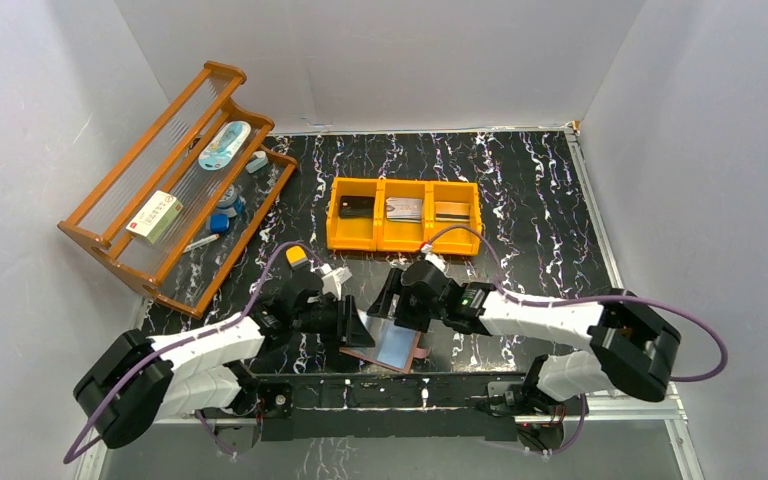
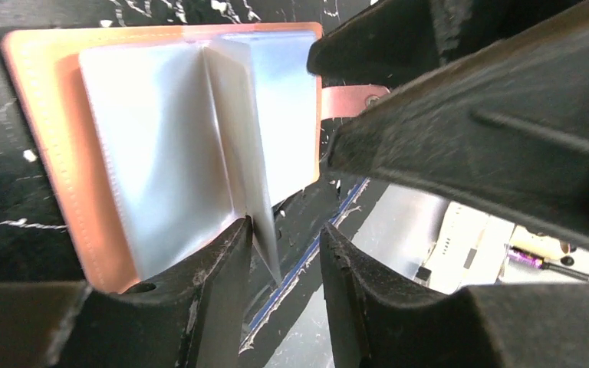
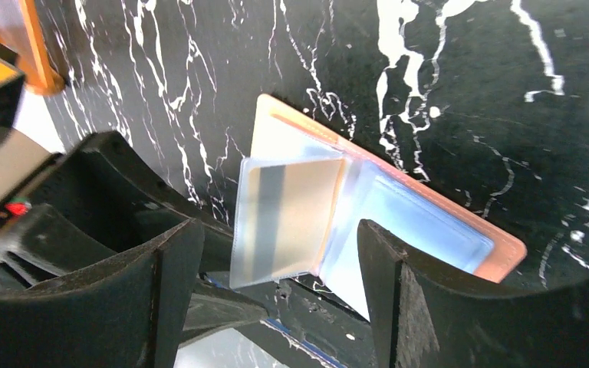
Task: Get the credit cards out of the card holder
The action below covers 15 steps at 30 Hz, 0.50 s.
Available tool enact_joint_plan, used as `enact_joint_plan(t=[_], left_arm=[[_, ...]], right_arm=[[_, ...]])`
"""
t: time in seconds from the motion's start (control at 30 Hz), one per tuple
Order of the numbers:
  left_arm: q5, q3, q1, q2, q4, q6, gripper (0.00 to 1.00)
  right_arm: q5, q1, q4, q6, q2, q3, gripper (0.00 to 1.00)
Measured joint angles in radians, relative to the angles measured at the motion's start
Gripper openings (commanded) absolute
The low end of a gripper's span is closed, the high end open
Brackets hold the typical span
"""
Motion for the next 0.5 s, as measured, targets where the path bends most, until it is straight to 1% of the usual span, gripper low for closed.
enact_joint_plan(t=[0.1, 0.23, 0.4, 0.5], left_arm=[[0.006, 0.02, -0.032, 0.045, 0.025, -0.002, 0.41], [0.004, 0.061, -0.082, 0.099, 0.047, 0.0, 0.48], [-0.004, 0.122, -0.15, 0.154, 0.042, 0.02, 0.51], [-0.06, 0.139, -0.173, 0.134, -0.001, 0.031, 0.54]], right_arm=[[0.058, 0.0, -0.057, 0.028, -0.054, -0.003, 0.82], [0.133, 0.0, -0.14, 0.08, -0.136, -0.027, 0.81], [0.198, 0.0, -0.18, 0.135, -0.258, -0.107, 0.76], [0.217, 0.0, -0.18, 0.153, -0.315, -0.147, 0.74]])
